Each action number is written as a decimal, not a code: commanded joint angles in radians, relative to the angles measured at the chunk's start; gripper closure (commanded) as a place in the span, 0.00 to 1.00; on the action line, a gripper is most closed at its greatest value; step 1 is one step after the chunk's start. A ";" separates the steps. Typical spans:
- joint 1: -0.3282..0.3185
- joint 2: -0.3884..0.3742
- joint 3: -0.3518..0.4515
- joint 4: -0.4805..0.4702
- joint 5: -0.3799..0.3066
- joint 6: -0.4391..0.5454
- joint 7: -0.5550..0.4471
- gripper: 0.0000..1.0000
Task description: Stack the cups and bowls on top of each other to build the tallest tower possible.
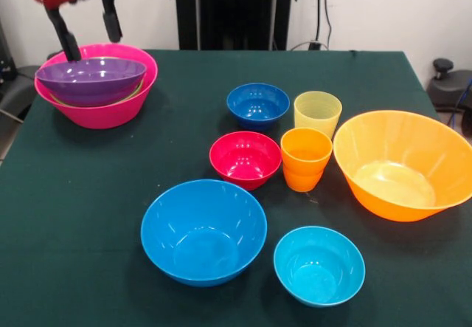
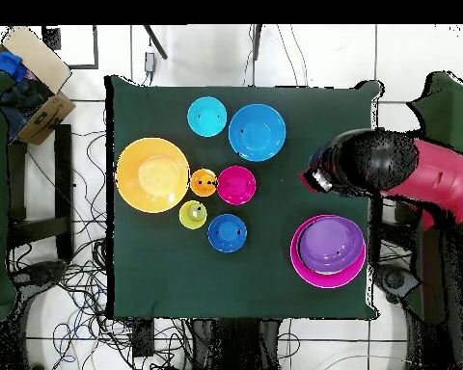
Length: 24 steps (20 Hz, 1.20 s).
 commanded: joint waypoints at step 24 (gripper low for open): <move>-0.369 0.396 0.607 0.257 -0.239 -0.316 -0.355 0.00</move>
